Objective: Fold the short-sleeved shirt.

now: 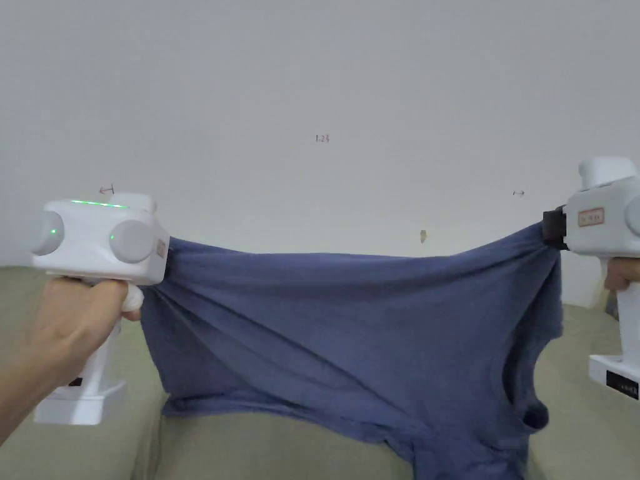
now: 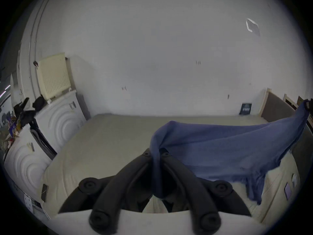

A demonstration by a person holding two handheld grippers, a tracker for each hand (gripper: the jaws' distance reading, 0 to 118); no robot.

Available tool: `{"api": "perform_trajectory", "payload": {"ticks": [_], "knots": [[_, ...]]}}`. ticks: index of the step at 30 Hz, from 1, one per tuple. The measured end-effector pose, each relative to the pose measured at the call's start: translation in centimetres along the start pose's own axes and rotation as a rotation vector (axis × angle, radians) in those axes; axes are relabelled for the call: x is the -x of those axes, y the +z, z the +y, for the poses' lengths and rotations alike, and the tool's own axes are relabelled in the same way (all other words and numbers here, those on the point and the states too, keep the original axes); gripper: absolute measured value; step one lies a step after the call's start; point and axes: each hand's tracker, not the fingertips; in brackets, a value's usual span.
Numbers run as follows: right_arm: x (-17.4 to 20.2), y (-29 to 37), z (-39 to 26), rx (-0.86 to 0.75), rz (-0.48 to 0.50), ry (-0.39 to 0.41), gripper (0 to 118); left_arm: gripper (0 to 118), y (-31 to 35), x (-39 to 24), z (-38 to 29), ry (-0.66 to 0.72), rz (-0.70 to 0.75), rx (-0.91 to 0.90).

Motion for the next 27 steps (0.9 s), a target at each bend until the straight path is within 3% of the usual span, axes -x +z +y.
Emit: {"api": "perform_trajectory", "payload": {"ticks": [9, 17, 27], "knots": [[0.6, 8.9, -17.8, 0.186, 0.075, 0.049, 0, 4, 3.0, 3.5, -15.6, -0.011, -0.056, 0.135], [0.7, 21.0, -29.7, 0.243, 0.128, -0.075, 0, 4, 11.4, 7.0, -28.1, -0.018, -0.081, 0.216], [0.4, 31.7, -37.6, 0.310, 0.121, -0.118, 0, 4, 20.9, 9.9, -38.1, 0.039, -0.108, 0.282]]}}
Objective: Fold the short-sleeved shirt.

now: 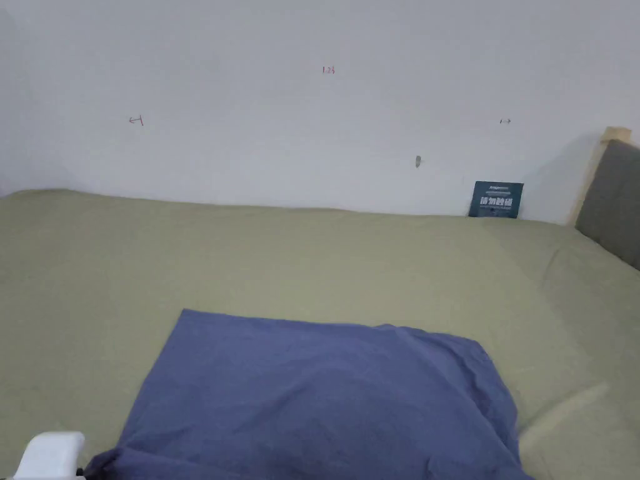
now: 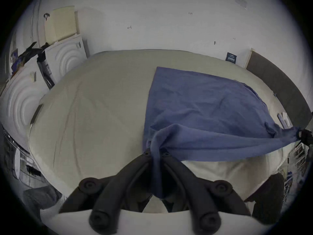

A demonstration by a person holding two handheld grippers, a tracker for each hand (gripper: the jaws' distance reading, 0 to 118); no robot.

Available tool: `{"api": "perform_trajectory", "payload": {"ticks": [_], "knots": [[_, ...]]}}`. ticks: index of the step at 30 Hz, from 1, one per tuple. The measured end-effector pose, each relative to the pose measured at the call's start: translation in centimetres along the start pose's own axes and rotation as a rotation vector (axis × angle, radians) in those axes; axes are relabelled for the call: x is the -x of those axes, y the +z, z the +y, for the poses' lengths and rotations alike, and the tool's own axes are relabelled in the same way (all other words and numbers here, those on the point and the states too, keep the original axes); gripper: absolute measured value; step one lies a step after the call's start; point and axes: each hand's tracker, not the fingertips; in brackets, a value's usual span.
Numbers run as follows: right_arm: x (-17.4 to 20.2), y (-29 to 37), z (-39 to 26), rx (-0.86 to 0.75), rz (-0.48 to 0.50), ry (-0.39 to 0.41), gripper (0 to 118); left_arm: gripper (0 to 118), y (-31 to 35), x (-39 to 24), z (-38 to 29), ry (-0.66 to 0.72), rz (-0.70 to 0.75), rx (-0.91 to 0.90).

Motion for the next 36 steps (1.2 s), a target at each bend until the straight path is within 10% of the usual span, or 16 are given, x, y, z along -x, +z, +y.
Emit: {"api": "perform_trajectory", "payload": {"ticks": [10, 11, 13, 14, 20, 22, 23, 24, 25, 31, 35, 36], "knots": [[-0.7, -3.3, -2.3, 0.073, -0.018, -0.017, 2, 8, -1.2, -0.1, -2.9, 0.043, -0.026, 0.048], [-0.7, -3.4, -2.4, 0.080, -0.017, -0.019, 15, 20, -1.5, 0.1, -3.0, 0.050, -0.039, 0.052], [-0.8, -4.0, -2.4, 0.121, -0.036, -0.025, 101, 91, -1.8, 0.3, -3.4, 0.082, -0.010, 0.083], [-0.8, -3.9, -2.5, 0.143, -0.020, -0.019, 117, 106, -1.5, 0.4, -3.8, 0.090, 0.045, 0.057], [-1.0, -0.2, -1.8, 0.010, -0.077, -0.029, 105, 104, 3.6, 2.3, -3.6, 0.128, 0.072, -0.044], [-0.9, 1.3, -1.5, -0.048, -0.112, -0.039, 64, 93, 5.0, 2.6, -3.5, 0.128, 0.063, -0.067], [0.7, 2.5, -1.0, -0.060, -0.118, -0.038, 28, 75, 5.4, 2.6, -3.5, 0.117, 0.064, -0.079], [1.1, 3.0, -0.9, -0.066, -0.124, -0.038, 0, 26, 5.6, 2.6, -3.5, 0.102, 0.069, -0.084], [1.5, 3.3, -1.0, -0.063, -0.126, -0.035, 0, 0, 5.7, 2.4, -3.5, 0.096, 0.068, -0.086], [0.2, 2.1, -1.9, -0.027, -0.135, -0.028, 0, 1, 3.8, 2.9, -4.2, 0.146, -0.011, -0.036], [-0.1, 1.6, -2.6, -0.005, -0.124, -0.039, 0, 32, 2.3, 3.0, -4.7, 0.155, -0.153, 0.046], [-0.1, 1.4, -2.7, 0.001, -0.123, -0.036, 0, 81, 1.5, 3.0, -5.1, 0.162, -0.182, 0.080]]}}
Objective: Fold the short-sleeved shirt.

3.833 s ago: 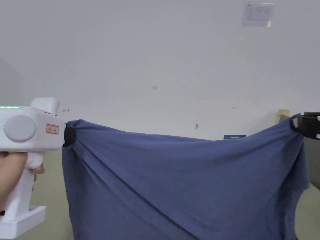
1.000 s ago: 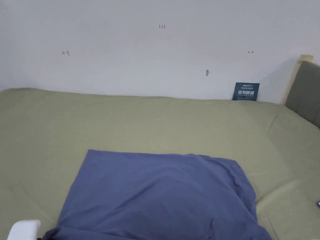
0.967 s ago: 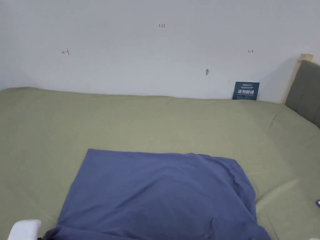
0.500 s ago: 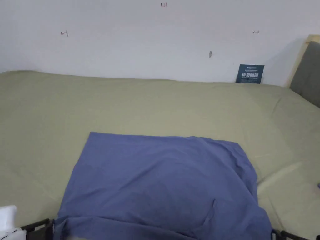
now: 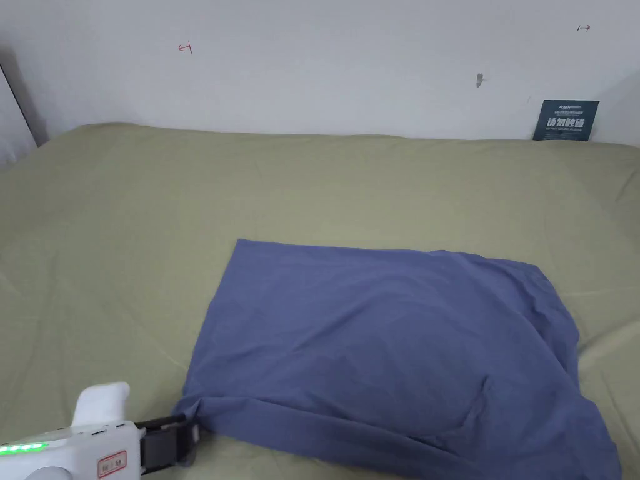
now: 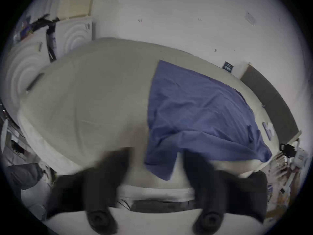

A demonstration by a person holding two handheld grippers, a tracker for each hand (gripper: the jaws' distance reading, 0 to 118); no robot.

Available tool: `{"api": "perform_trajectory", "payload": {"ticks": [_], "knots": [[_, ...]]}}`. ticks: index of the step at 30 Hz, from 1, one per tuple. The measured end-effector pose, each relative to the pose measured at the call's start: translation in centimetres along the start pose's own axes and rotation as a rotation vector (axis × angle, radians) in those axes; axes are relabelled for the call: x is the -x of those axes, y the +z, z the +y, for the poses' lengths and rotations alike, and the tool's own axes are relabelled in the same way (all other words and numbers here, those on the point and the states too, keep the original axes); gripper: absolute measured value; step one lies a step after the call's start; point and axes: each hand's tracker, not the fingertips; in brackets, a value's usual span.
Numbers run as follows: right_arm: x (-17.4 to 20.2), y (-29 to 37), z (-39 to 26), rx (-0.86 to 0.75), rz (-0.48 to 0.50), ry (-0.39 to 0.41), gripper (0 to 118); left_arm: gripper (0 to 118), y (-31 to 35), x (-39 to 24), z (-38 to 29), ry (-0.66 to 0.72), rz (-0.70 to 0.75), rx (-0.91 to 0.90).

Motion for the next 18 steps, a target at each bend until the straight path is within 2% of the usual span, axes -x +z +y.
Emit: {"api": "perform_trajectory", "payload": {"ticks": [1, 6, 8, 9, 10, 11, 12, 14, 15, 16, 18], "knots": [[0.0, -0.2, -0.1, 0.007, 0.007, 0.003, 0, 105, -0.6, -0.2, 0.0, -0.008, -0.017, 0.013], [-0.7, -1.5, -0.5, 0.026, 0.031, 0.010, 0, 107, -4.0, -0.8, 0.6, -0.114, 0.160, 0.054], [1.0, -1.0, -0.7, 0.041, 0.031, 0.022, 0, 103, -4.2, -0.5, 0.9, -0.103, 0.132, 0.060], [1.0, -1.1, -0.8, 0.051, 0.029, 0.023, 0, 88, -4.0, -0.6, 1.1, -0.098, 0.128, 0.052], [1.0, -1.2, -0.9, 0.054, 0.028, 0.023, 0, 64, -3.7, -0.7, 1.2, -0.106, 0.121, 0.045], [0.9, -1.3, -0.9, 0.065, 0.028, 0.019, 0, 22, -3.7, -0.8, 1.2, -0.114, 0.118, 0.033], [0.9, -1.4, -0.9, 0.086, 0.028, 0.020, 0, 3, -3.5, -1.0, 1.0, -0.111, 0.119, 0.020], [1.1, -1.7, -0.9, 0.107, 0.039, 0.025, 0, 3, -3.8, -1.4, 1.1, -0.109, 0.100, 0.046], [0.6, -2.1, -1.0, 0.119, 0.041, 0.029, 5, 3, -3.7, -1.5, 0.9, -0.103, 0.101, 0.038], [0.1, -2.5, -0.9, 0.132, 0.048, 0.033, 29, 3, -3.7, -1.6, 0.8, -0.102, 0.101, 0.034], [-0.4, -3.5, -1.0, 0.197, 0.100, 0.045, 110, 3, -2.9, -2.3, 0.8, -0.095, 0.100, 0.035]]}}
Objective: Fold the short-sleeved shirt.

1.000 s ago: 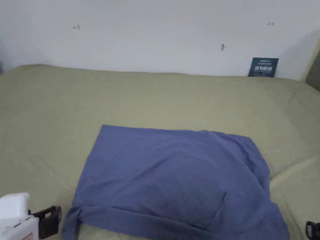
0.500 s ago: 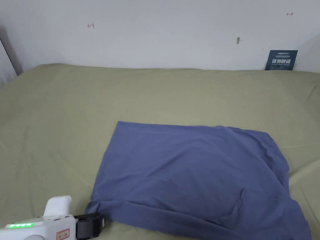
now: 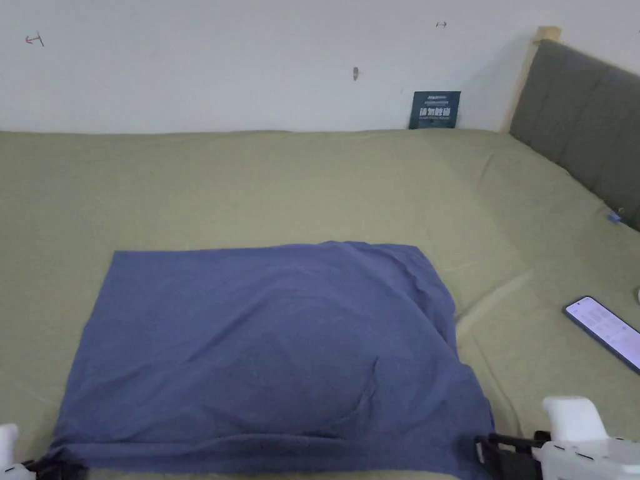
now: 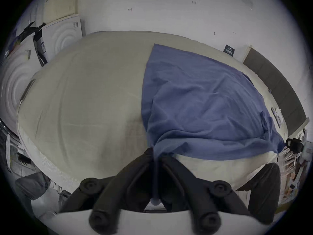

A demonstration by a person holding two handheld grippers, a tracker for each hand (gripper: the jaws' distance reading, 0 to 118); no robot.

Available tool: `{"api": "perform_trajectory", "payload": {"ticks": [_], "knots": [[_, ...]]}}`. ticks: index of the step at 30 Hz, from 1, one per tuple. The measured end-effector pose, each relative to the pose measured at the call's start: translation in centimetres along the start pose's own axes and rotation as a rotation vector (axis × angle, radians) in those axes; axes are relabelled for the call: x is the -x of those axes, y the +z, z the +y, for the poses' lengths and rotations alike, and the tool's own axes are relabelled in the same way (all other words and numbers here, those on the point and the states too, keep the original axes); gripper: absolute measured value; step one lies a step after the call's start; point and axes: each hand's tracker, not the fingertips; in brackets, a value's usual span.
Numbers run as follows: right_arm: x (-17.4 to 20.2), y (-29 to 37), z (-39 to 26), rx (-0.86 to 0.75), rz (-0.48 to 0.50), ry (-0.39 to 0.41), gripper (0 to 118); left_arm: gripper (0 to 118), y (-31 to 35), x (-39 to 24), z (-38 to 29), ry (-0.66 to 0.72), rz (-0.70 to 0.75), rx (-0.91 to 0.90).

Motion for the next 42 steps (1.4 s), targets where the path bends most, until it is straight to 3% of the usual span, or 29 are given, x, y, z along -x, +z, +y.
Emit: {"api": "perform_trajectory", "payload": {"ticks": [1, 2, 5, 7, 8, 9, 11, 12, 15, 22, 34, 41, 42], "knots": [[-0.1, -0.6, -0.1, 0.028, 0.010, 0.005, 116, 3, 0.1, -0.1, 0.0, -0.001, 0.000, 0.001], [0.0, -1.0, -0.3, 0.027, 0.028, 0.013, 113, 3, 0.3, -0.2, -0.1, -0.005, 0.005, 0.003], [0.2, -2.3, -0.6, 0.062, -0.003, 0.039, 93, 3, 0.9, -0.5, 0.2, -0.006, 0.009, -0.001], [0.2, -3.3, -1.0, 0.087, -0.021, 0.047, 59, 3, 0.8, -0.3, 0.4, -0.002, 0.012, 0.004], [-0.1, -3.7, -1.1, 0.090, -0.025, 0.047, 26, 3, 0.8, -0.2, 0.5, -0.003, 0.012, 0.006], [-0.3, -3.8, -1.2, 0.090, -0.040, 0.040, 2, 3, 0.9, -0.2, 0.5, -0.005, 0.013, 0.010], [-1.1, -3.3, -1.1, 0.058, -0.058, -0.018, 2, 3, 1.0, 0.0, 0.8, -0.018, 0.006, 0.018], [-1.3, -2.6, -0.6, 0.058, -0.019, -0.039, 1, 3, 1.3, 0.1, 1.0, -0.027, 0.005, 0.019], [-0.8, -0.5, 1.2, -0.028, -0.048, 0.023, 1, 3, 2.1, 0.1, 2.4, -0.071, -0.011, 0.011], [0.7, -0.1, 8.9, -0.108, -0.043, 0.050, 1, 3, 2.5, 0.1, 8.8, -0.135, -0.054, -0.021], [-0.3, -12.0, 19.0, -0.014, -0.092, 0.102, 1, 3, -6.7, -0.9, 18.5, -0.146, -0.069, 0.044], [-0.3, -16.3, 18.9, 0.053, -0.082, 0.034, 1, 4, -10.5, -1.3, 19.6, -0.120, -0.075, 0.080], [-0.3, -16.3, 18.7, 0.045, -0.084, 0.020, 2, 12, -10.5, -1.1, 19.4, -0.116, -0.080, 0.078]]}}
